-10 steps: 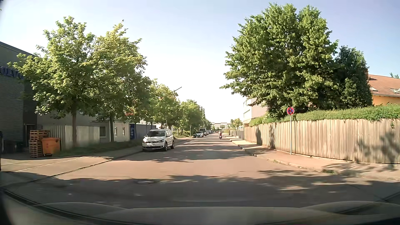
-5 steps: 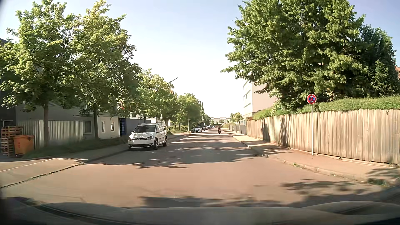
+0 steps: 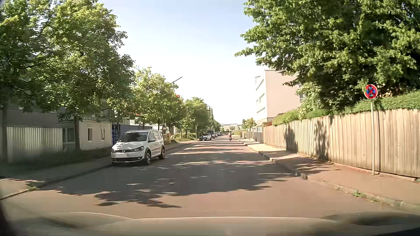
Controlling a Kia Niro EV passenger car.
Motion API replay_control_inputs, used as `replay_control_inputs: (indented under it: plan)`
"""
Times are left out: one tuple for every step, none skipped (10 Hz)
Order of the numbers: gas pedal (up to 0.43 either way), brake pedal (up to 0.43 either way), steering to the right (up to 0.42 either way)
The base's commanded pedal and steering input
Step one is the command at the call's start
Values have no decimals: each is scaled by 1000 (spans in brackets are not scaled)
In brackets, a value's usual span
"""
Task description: Follow the waypoints while adhering to traffic rules and regulations
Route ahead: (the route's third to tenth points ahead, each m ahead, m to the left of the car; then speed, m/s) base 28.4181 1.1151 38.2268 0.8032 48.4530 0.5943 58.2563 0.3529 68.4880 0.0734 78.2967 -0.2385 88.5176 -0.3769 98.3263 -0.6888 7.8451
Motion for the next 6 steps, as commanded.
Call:
replay_control_inputs:
  plan:
    - [248,0,0]
    - [248,0,2]
    - [248,0,3]
    - [248,0,3]
    - [248,0,4]
    - [248,0,6]
